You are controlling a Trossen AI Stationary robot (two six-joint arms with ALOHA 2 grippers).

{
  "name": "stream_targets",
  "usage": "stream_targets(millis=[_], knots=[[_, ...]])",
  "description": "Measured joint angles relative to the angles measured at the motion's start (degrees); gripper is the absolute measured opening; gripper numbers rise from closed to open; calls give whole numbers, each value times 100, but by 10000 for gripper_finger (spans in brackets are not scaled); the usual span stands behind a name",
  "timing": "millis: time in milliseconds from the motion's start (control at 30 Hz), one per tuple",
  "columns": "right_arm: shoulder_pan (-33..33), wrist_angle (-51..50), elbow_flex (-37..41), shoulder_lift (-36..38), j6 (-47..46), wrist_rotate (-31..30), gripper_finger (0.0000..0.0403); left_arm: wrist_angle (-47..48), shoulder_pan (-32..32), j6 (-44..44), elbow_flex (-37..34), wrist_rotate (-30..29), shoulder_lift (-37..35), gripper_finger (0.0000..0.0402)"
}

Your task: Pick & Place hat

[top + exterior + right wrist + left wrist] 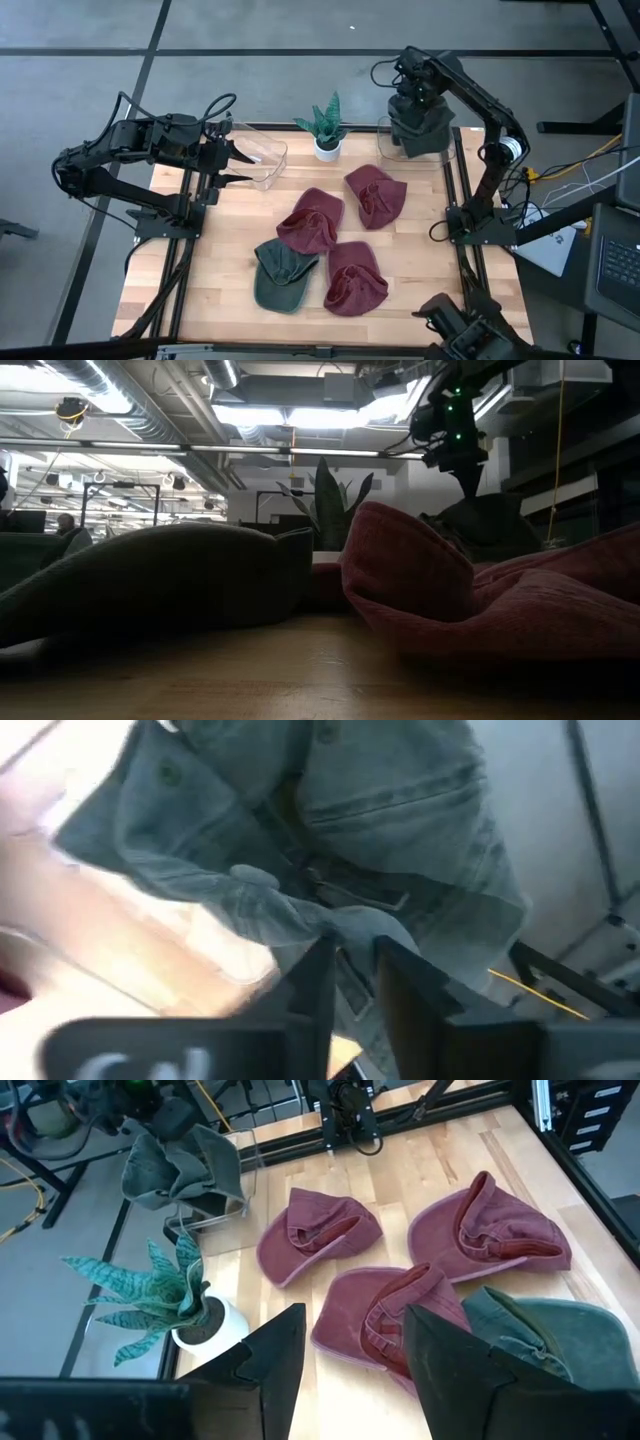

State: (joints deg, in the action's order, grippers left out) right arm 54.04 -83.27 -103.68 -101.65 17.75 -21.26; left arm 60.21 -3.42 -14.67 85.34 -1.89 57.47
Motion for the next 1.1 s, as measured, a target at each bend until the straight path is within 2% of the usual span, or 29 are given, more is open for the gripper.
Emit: stream_targets(millis=[67, 133, 300, 700, 1100], knots=[[-38, 68, 0, 8, 17, 62, 23, 2, -1, 41, 0, 1, 0, 165], [-76, 94, 0, 37, 71, 275, 9, 0, -2, 47, 0, 0, 0, 167], [-181, 59, 0, 150, 73, 566, 4, 0, -2, 47, 0, -15, 0, 168], [-167, 45, -2, 649, 71, 627, 1, 0, -4, 47, 0, -28, 0, 168], [476, 240, -2, 556, -370, 875, 1, -5, -4, 47, 0, -165, 0, 169]])
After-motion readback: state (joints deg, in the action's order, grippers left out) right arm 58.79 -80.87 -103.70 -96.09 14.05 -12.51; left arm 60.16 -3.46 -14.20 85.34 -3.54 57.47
